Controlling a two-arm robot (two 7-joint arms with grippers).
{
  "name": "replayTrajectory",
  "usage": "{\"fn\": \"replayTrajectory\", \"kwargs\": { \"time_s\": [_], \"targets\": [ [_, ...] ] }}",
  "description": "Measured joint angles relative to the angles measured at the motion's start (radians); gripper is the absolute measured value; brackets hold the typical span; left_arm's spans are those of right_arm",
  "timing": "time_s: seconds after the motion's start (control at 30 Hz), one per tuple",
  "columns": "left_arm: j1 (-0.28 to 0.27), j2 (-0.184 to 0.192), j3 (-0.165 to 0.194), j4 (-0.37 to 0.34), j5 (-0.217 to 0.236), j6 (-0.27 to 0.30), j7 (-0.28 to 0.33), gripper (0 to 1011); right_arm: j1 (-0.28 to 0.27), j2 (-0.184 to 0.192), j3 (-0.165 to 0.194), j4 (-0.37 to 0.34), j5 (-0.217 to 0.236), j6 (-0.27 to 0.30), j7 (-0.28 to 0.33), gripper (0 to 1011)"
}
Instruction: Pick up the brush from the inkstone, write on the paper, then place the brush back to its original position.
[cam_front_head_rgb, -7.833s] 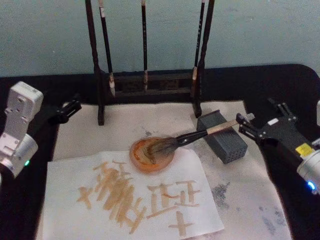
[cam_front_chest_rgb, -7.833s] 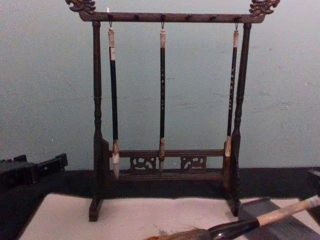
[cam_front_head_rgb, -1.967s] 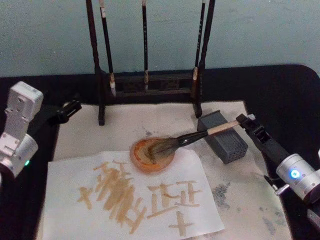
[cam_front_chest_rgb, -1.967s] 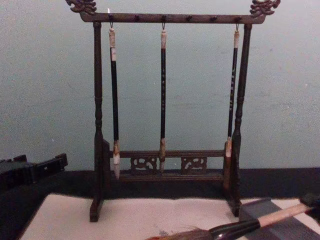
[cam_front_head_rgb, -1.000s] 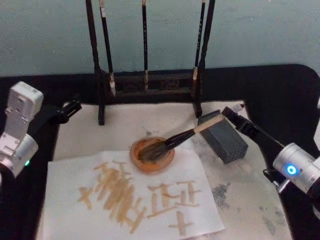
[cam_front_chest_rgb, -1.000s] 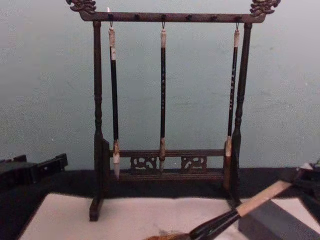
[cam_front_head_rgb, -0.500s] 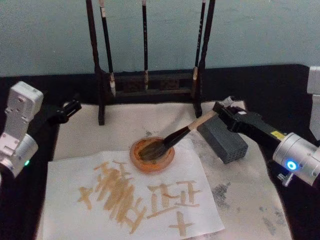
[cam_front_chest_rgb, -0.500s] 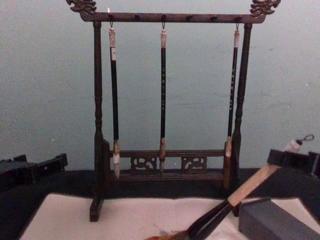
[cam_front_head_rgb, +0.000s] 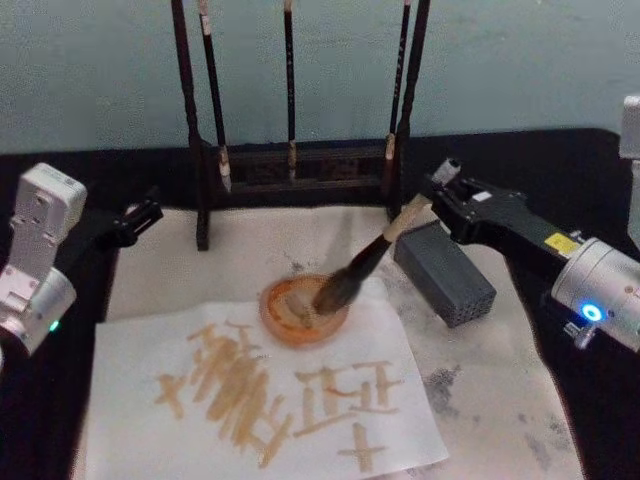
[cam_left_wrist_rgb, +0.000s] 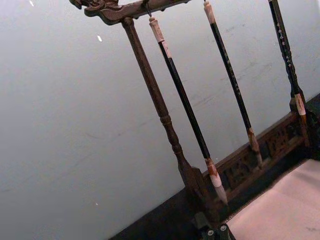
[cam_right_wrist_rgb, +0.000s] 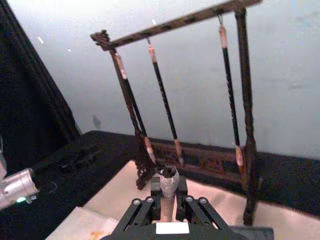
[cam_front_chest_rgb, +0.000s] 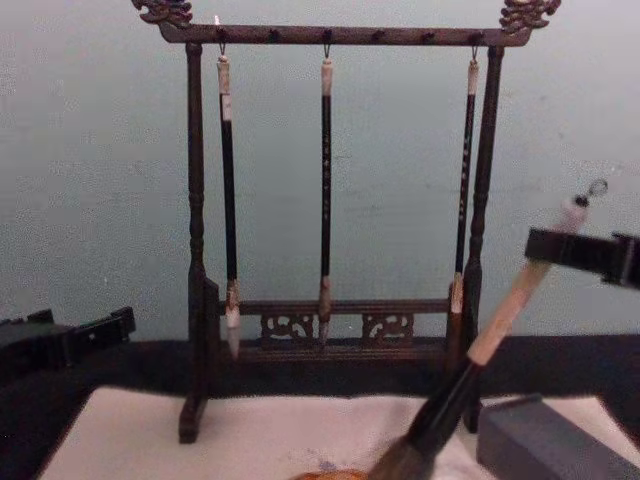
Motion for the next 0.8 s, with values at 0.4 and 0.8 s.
{"fn": "replayTrajectory", "kwargs": {
  "time_s": [0.4, 0.8],
  "targets": [
    [0.0, 0.0, 0.0, 0.0, 0.0, 0.0, 0.0, 1002, -0.005, 0.008, 0.012, -0.071, -0.051, 0.012, 0.044, 195],
    [0.0, 0.0, 0.0, 0.0, 0.0, 0.0, 0.0, 1000, -0.024, 0.019, 0.016, -0.137, -0.096, 0.033, 0.095, 195]
  ]
}}
